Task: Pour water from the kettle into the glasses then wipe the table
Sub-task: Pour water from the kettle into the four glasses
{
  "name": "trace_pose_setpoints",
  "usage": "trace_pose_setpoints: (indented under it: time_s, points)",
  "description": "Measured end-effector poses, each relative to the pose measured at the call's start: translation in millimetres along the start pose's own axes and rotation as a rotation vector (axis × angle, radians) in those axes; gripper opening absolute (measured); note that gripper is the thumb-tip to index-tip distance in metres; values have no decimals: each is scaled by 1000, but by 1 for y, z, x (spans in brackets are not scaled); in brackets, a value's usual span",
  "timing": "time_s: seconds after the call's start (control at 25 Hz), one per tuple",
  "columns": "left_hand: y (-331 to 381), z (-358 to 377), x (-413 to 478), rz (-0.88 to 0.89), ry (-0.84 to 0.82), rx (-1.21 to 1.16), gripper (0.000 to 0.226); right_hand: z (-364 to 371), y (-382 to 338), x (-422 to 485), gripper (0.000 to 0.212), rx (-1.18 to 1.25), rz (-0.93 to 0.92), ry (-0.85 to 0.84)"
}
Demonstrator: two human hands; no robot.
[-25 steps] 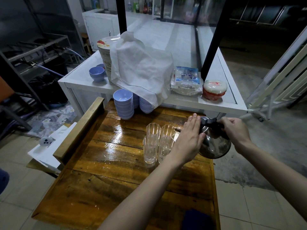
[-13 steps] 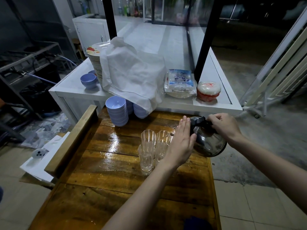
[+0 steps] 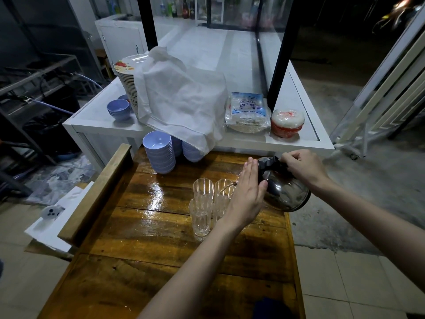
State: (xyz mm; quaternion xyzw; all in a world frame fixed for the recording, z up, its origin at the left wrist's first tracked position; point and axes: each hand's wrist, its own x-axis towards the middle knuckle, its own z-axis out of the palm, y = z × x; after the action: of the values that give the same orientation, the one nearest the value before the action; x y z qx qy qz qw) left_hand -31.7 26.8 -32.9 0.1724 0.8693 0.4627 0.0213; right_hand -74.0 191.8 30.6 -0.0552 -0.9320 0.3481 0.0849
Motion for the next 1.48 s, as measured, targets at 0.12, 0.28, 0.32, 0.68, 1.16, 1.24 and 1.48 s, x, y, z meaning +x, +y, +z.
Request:
trace_pose_setpoints:
  time_s: [0.12,0.28,0.32,0.68,1.16,1.24,1.48]
  points:
    - [0,-1,1,-3,6,-2,59,1,-1,3,33,-10,3,-7]
    - [-1,-1,0,-11,13,-6,59,0,-4,5,34,-7,-18,-36]
    - [-2,-1,-1,-14,14,-6,59,0,-5,5,34,-11,-21,-43]
    - [2,-4,-2,-7,27,-18,58,-3,-11,4,34,2,-44,-58]
    - [3,-3,-4,-14,16,-25,59,-6,-14,3,38,-89,-105,-43]
    - [4,-3,-4,-15,16,-19,59,-7,-16,2,39,-114,-117,-35]
    - [5,-4,-6,-12,18,-23,59,-9,-19,1,39,-136,-128,-44]
